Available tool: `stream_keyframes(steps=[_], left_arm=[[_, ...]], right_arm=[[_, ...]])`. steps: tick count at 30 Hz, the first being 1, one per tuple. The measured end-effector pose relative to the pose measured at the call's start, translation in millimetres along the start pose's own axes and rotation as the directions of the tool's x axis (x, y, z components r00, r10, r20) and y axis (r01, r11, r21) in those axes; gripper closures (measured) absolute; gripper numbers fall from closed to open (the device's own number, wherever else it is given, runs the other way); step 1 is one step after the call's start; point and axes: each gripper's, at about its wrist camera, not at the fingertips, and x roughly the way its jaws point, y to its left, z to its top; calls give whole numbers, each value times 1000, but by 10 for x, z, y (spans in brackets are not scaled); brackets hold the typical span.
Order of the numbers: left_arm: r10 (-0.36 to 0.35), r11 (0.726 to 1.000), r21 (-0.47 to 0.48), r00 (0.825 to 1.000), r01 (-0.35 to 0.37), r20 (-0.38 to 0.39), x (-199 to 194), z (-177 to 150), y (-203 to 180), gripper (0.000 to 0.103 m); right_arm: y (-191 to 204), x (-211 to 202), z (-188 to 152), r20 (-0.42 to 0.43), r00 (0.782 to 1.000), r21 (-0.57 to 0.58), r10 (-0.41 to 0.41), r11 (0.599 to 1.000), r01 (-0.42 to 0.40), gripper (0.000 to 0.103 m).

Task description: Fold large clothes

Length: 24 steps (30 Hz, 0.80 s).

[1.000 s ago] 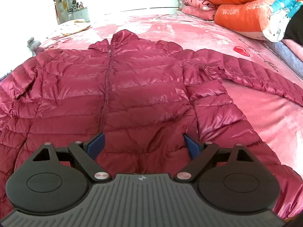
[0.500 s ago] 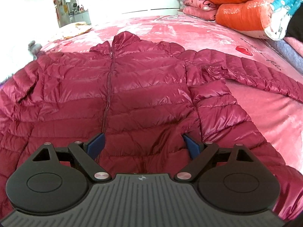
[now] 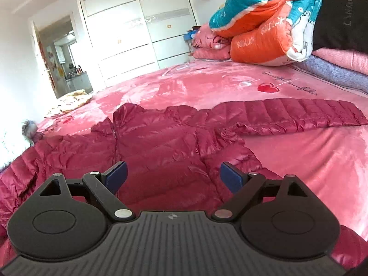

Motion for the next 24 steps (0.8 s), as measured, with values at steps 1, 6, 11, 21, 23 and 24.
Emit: stream_keyframes(steps=[1,6,11,21,23,24], left_arm=[[-11,1000,2,1000,11,13,-31,56,-41,89],[-90,996,32,994,88,64,-186,381,-362,89],[-198,978,80,976,191,93,-285,755,-849,89],[-436,882,240,895,406,89,-352,1375,-2407,89],[-482,850,264,875,455,48,-286,1337,-2756,89],[-502,833,281,864,476,25,-254,1297,-2940,89]], right_arm=[[8,31,4,-6,1000,-3,6,1000,-6,0],[43,125,22,-24,999,-13,36,999,-36,0],[22,250,61,-40,998,7,57,998,-57,0],[-432,508,246,-63,997,303,39,953,-18,0],[-506,534,260,-61,997,346,40,938,-16,0],[-533,544,269,-57,998,363,39,932,-15,0]])
